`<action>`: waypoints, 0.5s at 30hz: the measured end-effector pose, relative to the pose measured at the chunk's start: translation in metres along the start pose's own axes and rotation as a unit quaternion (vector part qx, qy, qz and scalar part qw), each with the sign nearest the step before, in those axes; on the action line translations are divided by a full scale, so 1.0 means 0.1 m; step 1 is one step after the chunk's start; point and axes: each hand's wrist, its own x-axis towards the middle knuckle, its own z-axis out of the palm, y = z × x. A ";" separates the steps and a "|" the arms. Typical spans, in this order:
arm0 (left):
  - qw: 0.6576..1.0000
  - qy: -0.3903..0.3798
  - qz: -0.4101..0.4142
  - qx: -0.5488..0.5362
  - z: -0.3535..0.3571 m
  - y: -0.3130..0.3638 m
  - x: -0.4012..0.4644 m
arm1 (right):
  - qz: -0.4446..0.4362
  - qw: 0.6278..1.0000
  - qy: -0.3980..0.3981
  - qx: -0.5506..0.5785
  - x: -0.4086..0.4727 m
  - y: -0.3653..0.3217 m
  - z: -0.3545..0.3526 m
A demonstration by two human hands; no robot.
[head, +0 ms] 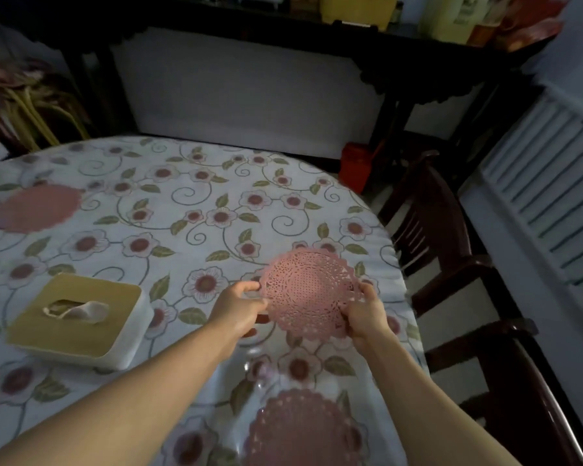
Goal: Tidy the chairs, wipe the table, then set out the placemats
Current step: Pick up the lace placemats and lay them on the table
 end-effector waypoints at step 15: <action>0.991 0.048 0.008 0.128 0.07 0.16 0.83 | -0.052 0.998 0.009 -0.032 1.62 -0.53 0.51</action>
